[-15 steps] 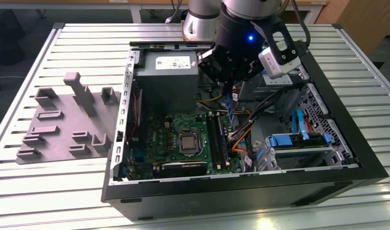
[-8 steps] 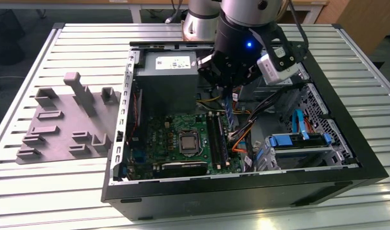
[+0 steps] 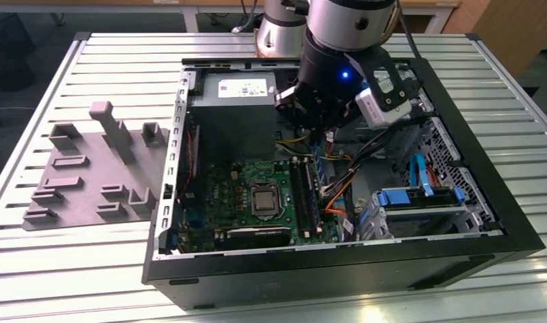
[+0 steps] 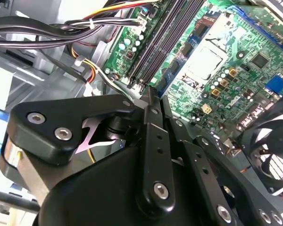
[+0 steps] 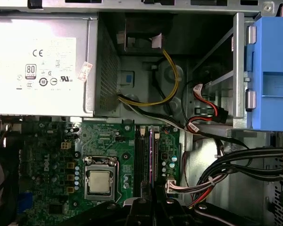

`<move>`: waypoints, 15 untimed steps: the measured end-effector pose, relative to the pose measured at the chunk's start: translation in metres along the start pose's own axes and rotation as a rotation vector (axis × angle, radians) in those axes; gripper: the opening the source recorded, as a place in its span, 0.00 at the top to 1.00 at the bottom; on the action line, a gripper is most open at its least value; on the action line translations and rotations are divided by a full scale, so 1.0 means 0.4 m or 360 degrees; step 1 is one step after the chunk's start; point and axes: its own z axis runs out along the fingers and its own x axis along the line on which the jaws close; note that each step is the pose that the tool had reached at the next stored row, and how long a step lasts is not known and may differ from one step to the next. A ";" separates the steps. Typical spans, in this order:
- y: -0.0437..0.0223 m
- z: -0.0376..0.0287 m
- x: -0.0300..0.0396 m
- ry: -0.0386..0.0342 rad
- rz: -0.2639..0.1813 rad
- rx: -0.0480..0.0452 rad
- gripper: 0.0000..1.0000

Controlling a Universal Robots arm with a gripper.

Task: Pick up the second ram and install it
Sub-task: 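Insert the second ram into the second slot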

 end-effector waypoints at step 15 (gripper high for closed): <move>-0.001 0.039 0.012 0.0000 0.0000 0.0000 0.86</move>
